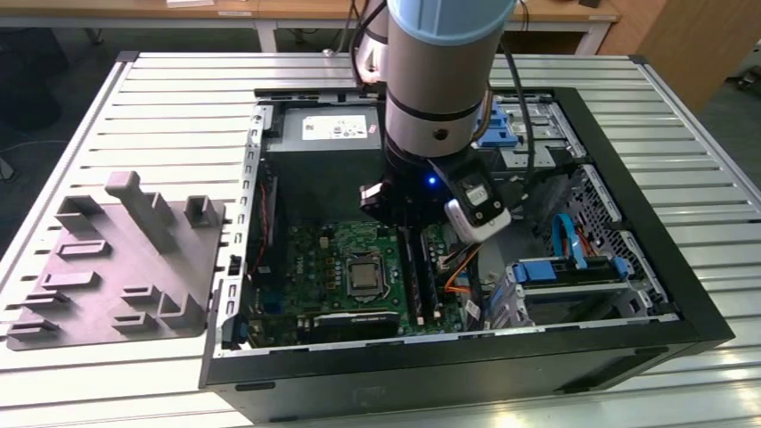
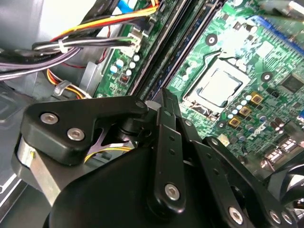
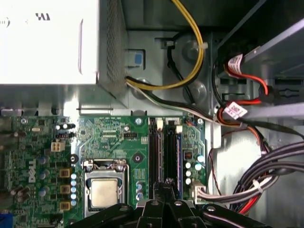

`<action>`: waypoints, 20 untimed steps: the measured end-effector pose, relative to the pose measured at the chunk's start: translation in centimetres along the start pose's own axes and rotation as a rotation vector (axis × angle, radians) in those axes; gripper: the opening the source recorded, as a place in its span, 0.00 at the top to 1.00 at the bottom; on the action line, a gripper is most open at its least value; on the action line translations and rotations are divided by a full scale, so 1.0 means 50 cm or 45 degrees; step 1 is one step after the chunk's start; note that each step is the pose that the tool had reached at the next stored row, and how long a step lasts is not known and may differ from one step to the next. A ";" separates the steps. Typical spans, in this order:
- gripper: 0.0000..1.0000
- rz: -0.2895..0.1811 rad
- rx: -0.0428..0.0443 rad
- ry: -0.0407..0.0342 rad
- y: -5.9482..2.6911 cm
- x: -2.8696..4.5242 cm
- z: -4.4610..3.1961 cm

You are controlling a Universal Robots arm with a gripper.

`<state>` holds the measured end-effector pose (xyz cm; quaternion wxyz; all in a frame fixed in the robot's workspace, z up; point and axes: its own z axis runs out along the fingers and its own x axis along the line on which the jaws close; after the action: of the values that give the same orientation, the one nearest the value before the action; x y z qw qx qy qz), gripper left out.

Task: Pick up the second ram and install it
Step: 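Press down the second ram until it locks into place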

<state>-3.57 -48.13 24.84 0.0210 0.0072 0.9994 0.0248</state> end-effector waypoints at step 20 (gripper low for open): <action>0.90 0.000 0.000 0.0001 0.045 0.001 0.016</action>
<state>-3.57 -45.84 24.14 0.0210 0.0073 0.9994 0.0247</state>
